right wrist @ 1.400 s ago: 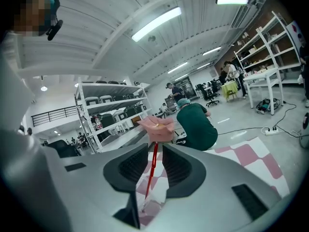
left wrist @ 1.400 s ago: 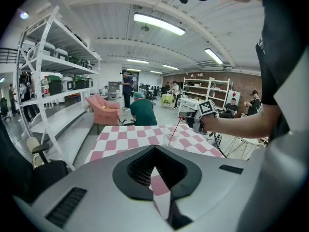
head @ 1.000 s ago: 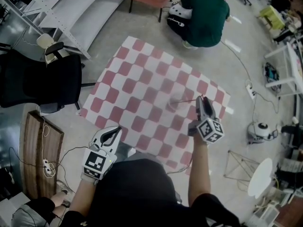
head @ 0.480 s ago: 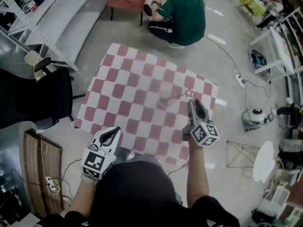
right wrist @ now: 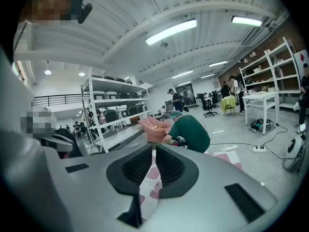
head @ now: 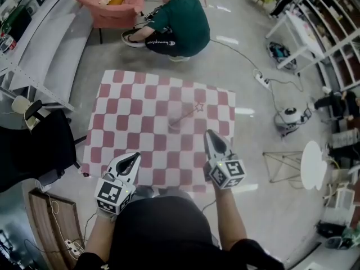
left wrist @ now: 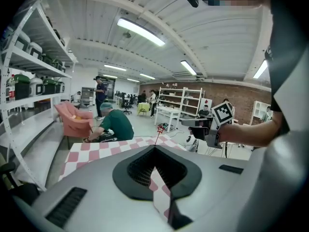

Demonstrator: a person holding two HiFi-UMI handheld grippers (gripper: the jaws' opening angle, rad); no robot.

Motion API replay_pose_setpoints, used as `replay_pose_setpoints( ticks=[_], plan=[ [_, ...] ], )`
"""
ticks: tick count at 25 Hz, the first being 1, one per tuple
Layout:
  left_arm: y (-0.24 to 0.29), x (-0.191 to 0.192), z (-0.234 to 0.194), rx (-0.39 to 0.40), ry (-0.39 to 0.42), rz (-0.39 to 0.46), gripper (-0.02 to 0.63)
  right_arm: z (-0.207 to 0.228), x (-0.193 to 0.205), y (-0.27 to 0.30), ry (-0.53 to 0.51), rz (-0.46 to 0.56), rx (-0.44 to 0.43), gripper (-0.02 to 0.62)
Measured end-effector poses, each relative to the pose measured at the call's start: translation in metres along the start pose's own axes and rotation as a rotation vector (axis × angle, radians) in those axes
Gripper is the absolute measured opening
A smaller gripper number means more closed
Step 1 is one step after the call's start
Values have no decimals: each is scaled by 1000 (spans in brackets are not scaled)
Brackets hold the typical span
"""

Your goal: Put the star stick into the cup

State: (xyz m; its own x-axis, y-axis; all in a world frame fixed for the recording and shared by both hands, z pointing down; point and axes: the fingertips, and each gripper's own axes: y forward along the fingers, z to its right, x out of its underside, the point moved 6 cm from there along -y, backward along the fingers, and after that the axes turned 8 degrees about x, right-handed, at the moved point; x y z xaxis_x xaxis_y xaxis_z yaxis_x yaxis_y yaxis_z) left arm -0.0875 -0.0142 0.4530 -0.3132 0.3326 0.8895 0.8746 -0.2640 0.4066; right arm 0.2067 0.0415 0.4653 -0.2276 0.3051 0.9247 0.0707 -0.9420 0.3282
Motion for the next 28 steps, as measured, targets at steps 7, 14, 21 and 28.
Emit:
replay_pose_setpoints(
  ticks=[7,14,21,28],
  plan=[
    [17,-16,6,88,30,21,40,-29,-9,-39,-58,-5,-12,35],
    [27,-29,15,157,50,45,40,-49,-11,-66,-144,-9,-12,35],
    [29,-29,22,192,58,49,40,-51,-17,-82,-175,14,-3,34],
    [27,-30,25,202,65,57,40,-51,-18,-93,-155,33,8,35]
  ],
)
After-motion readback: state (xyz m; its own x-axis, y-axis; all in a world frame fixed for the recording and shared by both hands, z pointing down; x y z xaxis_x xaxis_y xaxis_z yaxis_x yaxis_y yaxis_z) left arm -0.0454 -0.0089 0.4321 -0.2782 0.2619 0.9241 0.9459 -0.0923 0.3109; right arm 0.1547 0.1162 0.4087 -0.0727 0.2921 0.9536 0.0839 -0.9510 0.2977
